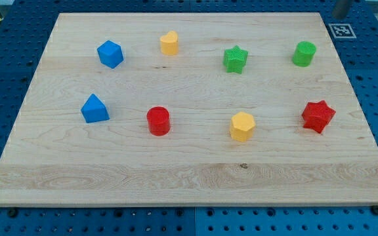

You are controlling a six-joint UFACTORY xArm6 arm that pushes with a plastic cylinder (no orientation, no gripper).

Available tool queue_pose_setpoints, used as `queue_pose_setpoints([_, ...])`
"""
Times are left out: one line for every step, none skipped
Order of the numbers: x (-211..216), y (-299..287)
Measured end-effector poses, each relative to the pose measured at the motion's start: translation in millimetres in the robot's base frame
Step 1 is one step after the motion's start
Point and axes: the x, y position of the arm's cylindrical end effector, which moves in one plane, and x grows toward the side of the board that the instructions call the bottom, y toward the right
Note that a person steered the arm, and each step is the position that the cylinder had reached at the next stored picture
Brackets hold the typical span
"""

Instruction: Slightly push the yellow heart parallel above the red circle

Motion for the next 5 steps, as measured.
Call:
queue_pose_setpoints([11, -23])
queue_pose_setpoints([36, -88])
queue_pose_setpoints([50, -165])
queue_pose_setpoints([50, -228])
queue_pose_setpoints([50, -269])
